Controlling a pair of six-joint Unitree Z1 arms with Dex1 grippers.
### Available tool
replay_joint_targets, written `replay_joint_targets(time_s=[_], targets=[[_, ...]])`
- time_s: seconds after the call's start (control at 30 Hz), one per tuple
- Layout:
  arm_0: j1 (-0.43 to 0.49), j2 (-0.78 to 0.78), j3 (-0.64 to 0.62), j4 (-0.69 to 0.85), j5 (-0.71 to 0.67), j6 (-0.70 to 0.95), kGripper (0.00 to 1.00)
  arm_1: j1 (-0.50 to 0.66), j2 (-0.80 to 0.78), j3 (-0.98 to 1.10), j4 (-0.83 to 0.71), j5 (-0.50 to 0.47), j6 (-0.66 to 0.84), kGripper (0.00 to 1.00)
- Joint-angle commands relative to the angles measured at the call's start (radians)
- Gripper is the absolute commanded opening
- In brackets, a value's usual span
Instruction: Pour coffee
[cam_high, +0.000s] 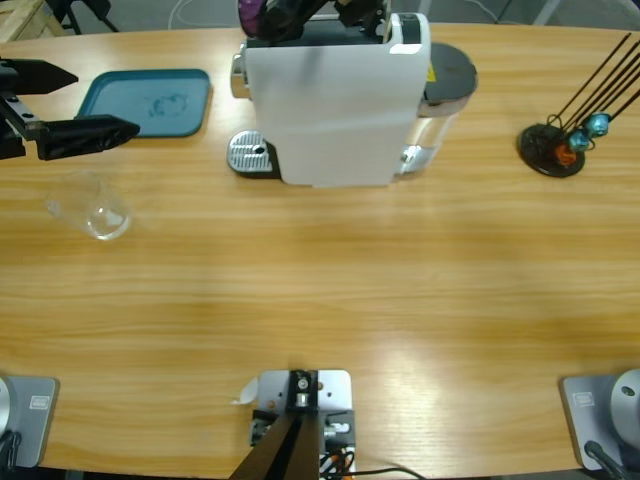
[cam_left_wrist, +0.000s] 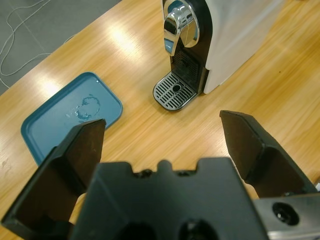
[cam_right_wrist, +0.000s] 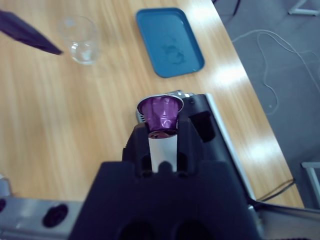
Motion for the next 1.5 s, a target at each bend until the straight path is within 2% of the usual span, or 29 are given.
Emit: replay_joint_targets(time_s=[0.03, 0.47, 0.77, 1.5], targets=[[0.012, -0.030, 0.046, 0.016, -0.004, 0.002, 1.000, 0.010, 0.105, -0.033, 0.003, -0.114, -0.022, 0.000], [0.012, -0.035, 0.064, 0.015, -0.013, 0.002, 1.000, -0.051, 0.121, -0.020, -0.026, -0.105, -0.008, 0.000], [0.012, -0.018, 0.064, 0.014, -0.017, -0.003, 1.000, -0.044, 0.120, -0.011, -0.028, -0.043, 0.000, 0.000], [0.027, -0.033, 0.077, 0.015, -0.017, -0.021, 0.996, -0.044, 0.103, 0.056, -0.047, -0.050, 0.023, 0.000]])
